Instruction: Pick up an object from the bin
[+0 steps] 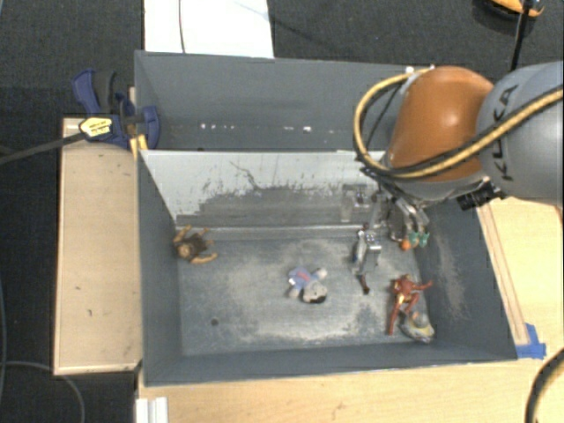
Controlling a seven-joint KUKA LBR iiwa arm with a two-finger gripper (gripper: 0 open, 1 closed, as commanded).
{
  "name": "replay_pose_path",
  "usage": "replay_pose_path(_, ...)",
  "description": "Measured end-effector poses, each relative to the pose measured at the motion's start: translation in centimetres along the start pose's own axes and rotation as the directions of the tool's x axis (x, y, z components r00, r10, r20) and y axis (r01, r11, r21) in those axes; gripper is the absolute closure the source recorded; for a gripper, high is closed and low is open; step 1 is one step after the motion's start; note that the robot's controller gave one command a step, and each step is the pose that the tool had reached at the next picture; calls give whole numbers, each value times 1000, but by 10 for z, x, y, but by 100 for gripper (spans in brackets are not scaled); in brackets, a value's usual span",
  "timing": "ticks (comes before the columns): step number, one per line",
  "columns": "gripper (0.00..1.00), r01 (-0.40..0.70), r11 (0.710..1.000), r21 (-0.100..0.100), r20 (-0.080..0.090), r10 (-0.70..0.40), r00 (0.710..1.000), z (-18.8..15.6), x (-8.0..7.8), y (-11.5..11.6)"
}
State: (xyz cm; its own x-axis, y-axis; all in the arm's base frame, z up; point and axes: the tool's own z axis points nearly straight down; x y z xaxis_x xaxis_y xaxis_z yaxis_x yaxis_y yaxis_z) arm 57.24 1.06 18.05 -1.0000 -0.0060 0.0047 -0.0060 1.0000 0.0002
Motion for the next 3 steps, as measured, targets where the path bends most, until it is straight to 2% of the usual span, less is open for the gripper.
replay_pose_path(1, 0, 0, 1000, 0, 8, 0, 1000, -5, -1, 0)
replay_pose_path(2, 0, -15, 1000, 0, 4, 15, 1000, -4, 21, 54)
replay_pose_path(3, 0, 21, 1000, -3, 5, -20, 1000, -5, 29, 90)
